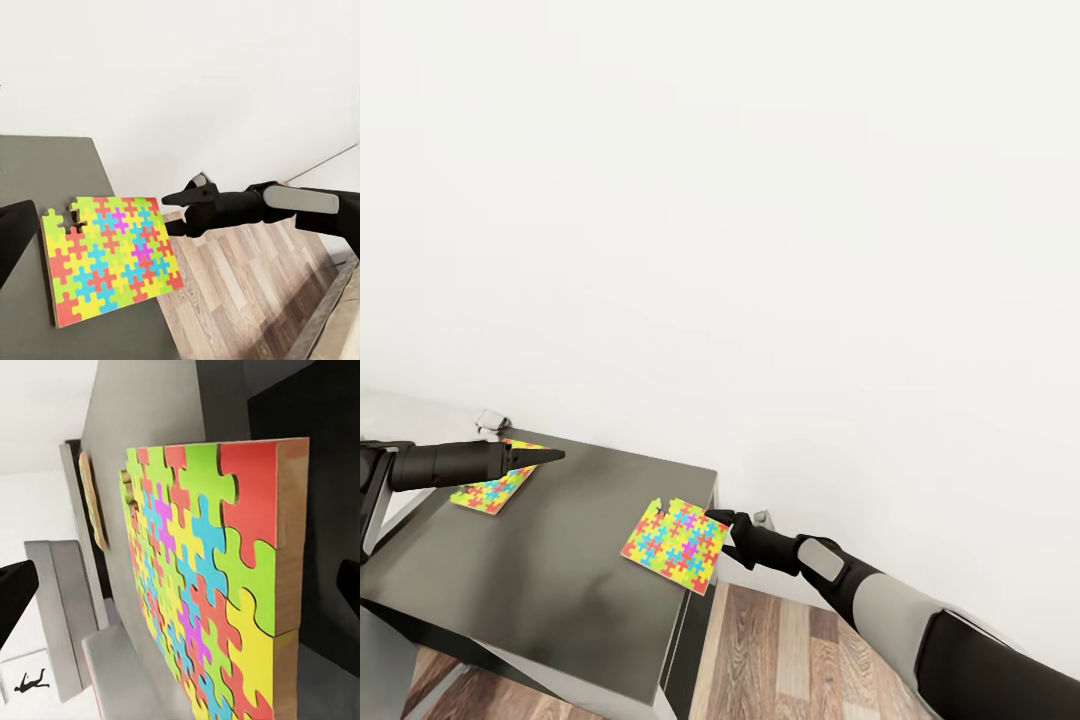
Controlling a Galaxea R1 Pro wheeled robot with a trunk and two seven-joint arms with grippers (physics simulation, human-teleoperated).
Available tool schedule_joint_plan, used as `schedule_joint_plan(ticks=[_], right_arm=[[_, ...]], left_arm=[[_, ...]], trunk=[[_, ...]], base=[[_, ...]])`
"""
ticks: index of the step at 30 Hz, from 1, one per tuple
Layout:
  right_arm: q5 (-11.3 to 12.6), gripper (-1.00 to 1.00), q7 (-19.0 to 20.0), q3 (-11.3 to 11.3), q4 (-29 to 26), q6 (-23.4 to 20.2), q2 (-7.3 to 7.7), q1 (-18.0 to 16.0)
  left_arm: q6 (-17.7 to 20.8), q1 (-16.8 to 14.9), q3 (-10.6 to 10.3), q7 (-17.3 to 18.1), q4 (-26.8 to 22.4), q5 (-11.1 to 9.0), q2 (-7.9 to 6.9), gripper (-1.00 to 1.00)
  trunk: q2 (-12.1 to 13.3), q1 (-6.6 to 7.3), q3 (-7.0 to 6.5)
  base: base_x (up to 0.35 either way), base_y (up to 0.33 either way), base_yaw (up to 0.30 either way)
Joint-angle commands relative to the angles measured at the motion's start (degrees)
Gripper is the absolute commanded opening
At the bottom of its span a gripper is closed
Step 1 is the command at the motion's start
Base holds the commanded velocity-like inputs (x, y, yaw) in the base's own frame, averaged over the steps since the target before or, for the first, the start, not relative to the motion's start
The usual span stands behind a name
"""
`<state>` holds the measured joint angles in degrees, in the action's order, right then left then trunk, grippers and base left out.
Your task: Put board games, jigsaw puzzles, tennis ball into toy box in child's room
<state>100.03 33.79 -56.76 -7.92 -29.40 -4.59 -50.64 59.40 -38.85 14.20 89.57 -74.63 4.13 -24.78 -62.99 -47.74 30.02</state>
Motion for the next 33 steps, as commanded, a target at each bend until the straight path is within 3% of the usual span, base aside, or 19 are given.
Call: schedule_joint_plan(ticks=[1, 33], right_arm=[[0.4, 1.0, 0.2, -0.4, 0.1, -0.2, -0.01, -0.1], [0.3, 1.0, -0.6, -0.3, 0.8, -0.4, 0.27, -0.1]], left_arm=[[0.6, 0.0, 0.0, 0.4, 0.0, 0.4, 0.0, 1.0], [0.6, 0.0, 0.0, 0.4, -0.2, 0.4, 0.0, 1.0]], trunk=[[0.0, 0.0, 0.06], [0.0, 0.0, 0.06]], base=[[0.0, 0.0, 0.0], [0.0, 0.0, 0.0]])
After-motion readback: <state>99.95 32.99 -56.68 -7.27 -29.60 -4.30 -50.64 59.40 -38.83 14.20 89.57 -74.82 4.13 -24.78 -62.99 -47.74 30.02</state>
